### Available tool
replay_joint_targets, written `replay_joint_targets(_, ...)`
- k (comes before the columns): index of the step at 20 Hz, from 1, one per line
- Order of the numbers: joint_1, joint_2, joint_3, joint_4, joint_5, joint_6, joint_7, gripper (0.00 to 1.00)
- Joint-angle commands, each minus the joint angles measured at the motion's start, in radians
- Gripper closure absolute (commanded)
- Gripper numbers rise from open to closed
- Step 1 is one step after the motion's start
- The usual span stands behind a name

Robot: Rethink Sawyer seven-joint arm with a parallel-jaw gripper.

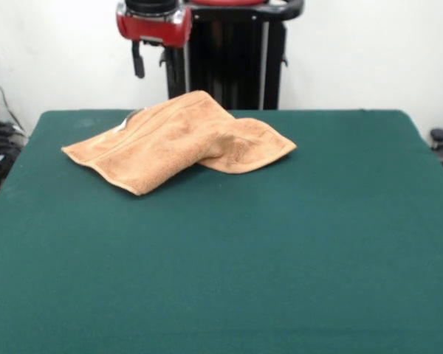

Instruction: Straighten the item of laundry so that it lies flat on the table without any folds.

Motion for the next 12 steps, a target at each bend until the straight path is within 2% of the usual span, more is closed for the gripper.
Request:
replay_joint_targets(1,0.048,0.142,0.112,-0.075,-0.056,-0.012,-0.012,0.00)
replay_joint_targets(12,0.065,0.221,0.116,-0.179,-0.045,0.011,0.004,0.00)
